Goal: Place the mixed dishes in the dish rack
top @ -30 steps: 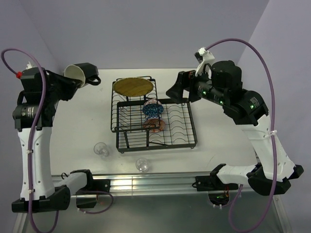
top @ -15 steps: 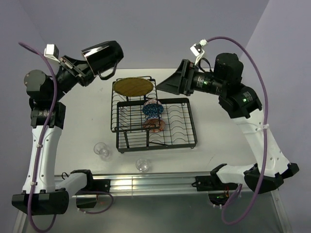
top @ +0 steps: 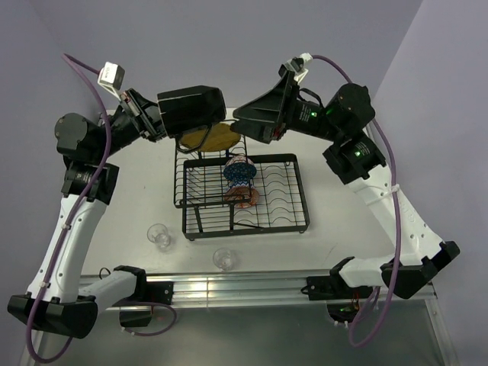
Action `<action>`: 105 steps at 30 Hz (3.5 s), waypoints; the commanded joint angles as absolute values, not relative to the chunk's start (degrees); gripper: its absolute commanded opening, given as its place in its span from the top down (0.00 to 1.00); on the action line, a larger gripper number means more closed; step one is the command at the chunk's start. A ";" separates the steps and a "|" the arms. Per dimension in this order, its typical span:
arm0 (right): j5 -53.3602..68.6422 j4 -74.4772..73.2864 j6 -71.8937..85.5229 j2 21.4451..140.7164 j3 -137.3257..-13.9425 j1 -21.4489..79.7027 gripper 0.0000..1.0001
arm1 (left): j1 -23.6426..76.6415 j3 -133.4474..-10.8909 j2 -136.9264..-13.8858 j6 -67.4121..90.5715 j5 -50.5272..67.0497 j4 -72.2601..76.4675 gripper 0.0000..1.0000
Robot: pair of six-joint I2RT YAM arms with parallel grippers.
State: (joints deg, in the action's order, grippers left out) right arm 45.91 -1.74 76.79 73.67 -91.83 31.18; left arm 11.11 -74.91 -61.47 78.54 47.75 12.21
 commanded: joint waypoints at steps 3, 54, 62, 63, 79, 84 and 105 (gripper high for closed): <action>42.47 4.14 80.07 74.18 -94.22 36.28 0.23 | 12.91 -78.66 -62.75 75.24 44.48 15.65 1.00; 30.77 1.74 71.10 71.45 -89.22 41.74 0.40 | 18.81 -85.96 -64.34 70.22 39.64 7.90 1.00; 25.93 8.62 74.89 75.40 -89.20 45.52 0.49 | 19.34 -82.00 -62.93 71.98 38.32 11.16 1.00; 25.58 8.35 74.80 75.85 -90.17 45.96 0.49 | 19.42 -82.00 -62.93 71.72 38.15 11.16 1.00; 18.90 4.57 69.62 75.85 -91.32 47.46 1.00 | 19.51 -77.52 -60.82 72.16 40.25 12.74 1.00; 17.32 0.71 64.96 74.36 -92.73 47.37 1.00 | 19.51 -79.10 -61.26 69.00 40.43 6.42 0.49; 11.28 -30.27 41.45 63.19 -91.66 24.53 1.00 | 19.51 -93.15 -55.12 44.92 12.35 -31.35 0.01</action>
State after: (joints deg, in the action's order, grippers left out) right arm 15.33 -23.83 53.12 65.69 -88.92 27.03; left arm 19.25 -88.99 -57.60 52.16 23.97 -21.69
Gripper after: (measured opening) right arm 0.247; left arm 0.992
